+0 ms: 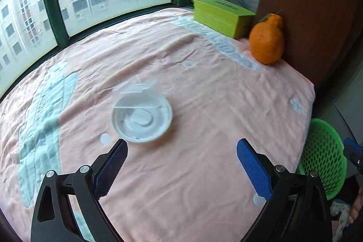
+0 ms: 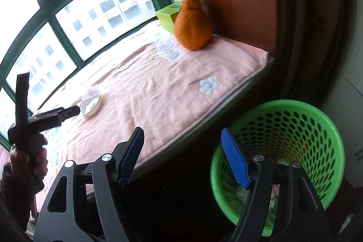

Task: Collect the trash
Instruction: 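Move both open tools back over the window seat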

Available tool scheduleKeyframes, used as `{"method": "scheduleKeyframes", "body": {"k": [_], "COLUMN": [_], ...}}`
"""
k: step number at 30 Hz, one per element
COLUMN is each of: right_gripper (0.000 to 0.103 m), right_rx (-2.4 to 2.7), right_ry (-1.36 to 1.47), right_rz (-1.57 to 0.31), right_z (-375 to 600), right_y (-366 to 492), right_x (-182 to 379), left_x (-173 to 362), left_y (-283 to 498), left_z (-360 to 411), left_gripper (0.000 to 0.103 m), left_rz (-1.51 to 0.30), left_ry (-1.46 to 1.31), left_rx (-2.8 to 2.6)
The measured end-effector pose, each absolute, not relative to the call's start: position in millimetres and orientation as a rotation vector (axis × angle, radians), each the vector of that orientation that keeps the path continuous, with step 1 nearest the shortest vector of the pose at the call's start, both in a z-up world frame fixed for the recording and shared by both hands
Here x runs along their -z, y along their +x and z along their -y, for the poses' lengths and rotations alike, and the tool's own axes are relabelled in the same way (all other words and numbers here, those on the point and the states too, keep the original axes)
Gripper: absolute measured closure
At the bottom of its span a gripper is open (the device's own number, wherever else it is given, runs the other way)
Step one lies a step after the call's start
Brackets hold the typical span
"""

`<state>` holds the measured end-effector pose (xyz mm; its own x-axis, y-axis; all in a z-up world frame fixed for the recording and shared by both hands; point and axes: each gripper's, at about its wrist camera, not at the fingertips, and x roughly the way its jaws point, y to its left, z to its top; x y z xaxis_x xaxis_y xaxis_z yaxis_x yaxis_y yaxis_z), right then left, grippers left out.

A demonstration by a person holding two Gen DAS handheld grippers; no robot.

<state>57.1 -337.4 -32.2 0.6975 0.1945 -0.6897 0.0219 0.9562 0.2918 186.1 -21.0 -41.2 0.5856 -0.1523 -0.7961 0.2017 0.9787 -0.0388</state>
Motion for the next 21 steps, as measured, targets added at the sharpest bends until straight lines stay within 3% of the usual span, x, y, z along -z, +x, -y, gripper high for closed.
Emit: {"method": "scheduleKeyframes", "body": {"k": [21], "right_gripper": [0.031], "right_rx": [-0.215], "right_ry": [0.250], "right_rz": [-0.863], "right_z": [273], "right_y": [119], "right_x": [42], "left_x": [76], "left_y": [300], "left_z": [-21], "left_gripper": [0.009], "left_rz": [-1.002], "left_ry": [0.051], "left_rx": [0.180]}}
